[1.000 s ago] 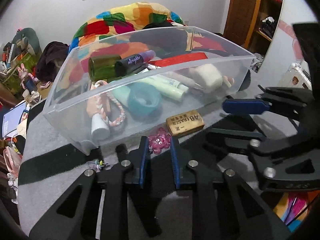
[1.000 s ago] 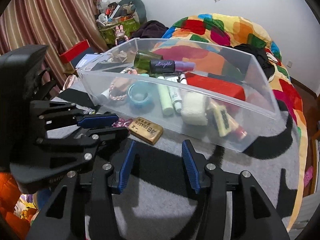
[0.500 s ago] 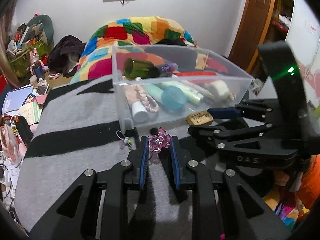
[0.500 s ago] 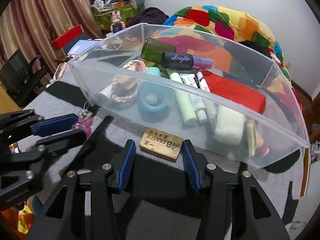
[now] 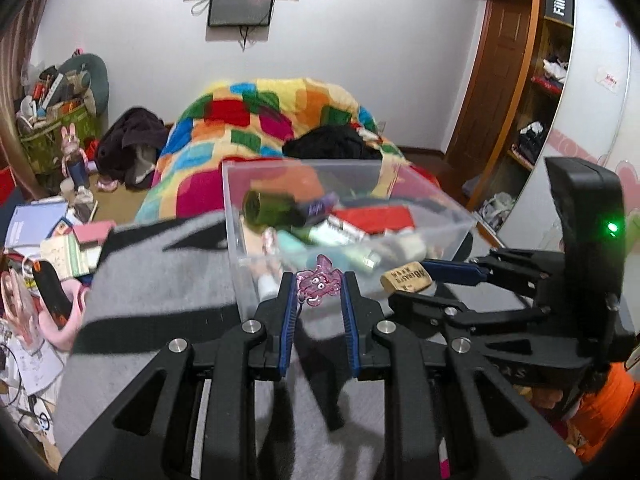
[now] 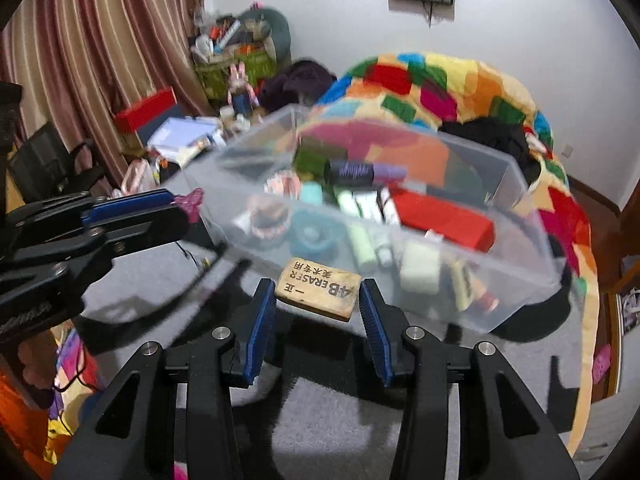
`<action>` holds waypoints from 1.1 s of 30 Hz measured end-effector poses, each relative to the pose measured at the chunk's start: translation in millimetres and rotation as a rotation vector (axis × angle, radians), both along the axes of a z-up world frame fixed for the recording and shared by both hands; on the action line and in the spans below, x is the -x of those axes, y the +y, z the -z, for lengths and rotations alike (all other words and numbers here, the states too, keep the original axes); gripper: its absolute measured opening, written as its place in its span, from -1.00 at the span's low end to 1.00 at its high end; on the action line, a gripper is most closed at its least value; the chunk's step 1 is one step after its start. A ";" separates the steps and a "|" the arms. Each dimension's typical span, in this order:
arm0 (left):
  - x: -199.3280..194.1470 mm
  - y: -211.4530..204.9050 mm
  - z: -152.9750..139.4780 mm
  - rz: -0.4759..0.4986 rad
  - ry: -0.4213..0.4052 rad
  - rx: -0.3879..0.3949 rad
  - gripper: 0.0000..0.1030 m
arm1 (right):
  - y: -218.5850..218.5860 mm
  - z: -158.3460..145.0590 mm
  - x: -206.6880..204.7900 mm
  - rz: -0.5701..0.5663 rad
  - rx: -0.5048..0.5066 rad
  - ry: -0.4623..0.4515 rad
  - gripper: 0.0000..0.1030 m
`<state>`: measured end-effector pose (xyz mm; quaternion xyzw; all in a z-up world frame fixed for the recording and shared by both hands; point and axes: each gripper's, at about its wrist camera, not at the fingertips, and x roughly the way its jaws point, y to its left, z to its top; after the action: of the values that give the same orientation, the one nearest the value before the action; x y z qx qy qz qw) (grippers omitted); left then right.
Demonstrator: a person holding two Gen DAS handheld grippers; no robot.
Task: Organize objects
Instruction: 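Drop the pink keychain with the left gripper while the right drops the eraser into the box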
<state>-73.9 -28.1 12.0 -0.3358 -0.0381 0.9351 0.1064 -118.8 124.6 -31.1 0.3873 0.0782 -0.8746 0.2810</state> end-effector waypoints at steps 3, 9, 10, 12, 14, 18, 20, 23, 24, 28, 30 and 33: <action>0.3 1.3 -18.3 -0.003 0.047 0.001 -0.59 | 8.3 -23.3 -6.8 0.022 0.060 0.066 -0.23; 1.6 2.4 -49.4 -0.003 0.133 -0.004 -0.59 | 22.3 -50.4 -4.5 0.065 0.135 0.134 -0.23; 2.8 2.3 -54.1 -0.003 0.147 -0.007 -0.59 | 25.7 -58.1 -1.6 0.082 0.151 0.158 -0.23; 6.2 3.0 -60.4 -0.008 0.168 -0.007 -0.59 | 27.1 -62.4 -0.2 0.093 0.158 0.170 -0.23; 11.9 3.4 -63.2 -0.012 0.182 -0.004 -0.59 | 26.8 -64.1 6.1 0.101 0.166 0.176 -0.23; 29.8 2.4 -54.3 -0.032 0.162 0.002 -0.58 | 23.0 -54.8 23.5 0.117 0.145 0.151 -0.23; 38.7 0.1 -45.6 -0.039 0.136 -0.001 -0.58 | 20.0 -43.9 35.4 0.129 0.126 0.119 -0.23; 54.1 -3.9 -26.0 -0.048 0.075 -0.017 -0.58 | 19.3 -30.3 48.2 0.139 0.112 0.075 -0.23; 57.1 -4.9 -21.6 -0.050 0.064 -0.021 -0.58 | 19.6 -26.3 51.7 0.142 0.110 0.063 -0.23; 70.1 -6.7 -4.3 -0.058 0.014 -0.032 -0.58 | 18.1 -14.5 63.3 0.143 0.102 0.022 -0.23; 75.0 -5.9 2.3 -0.050 -0.011 -0.038 -0.58 | 17.0 -12.4 65.3 0.140 0.097 0.014 -0.23; 78.8 -3.4 12.4 -0.036 -0.048 -0.041 -0.58 | 12.9 -7.1 67.1 0.117 0.081 -0.011 -0.21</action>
<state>-152.7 -31.6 -0.4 -0.3550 -0.0659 0.9276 0.0957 -185.9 137.5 -24.0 0.3843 0.0186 -0.8899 0.2452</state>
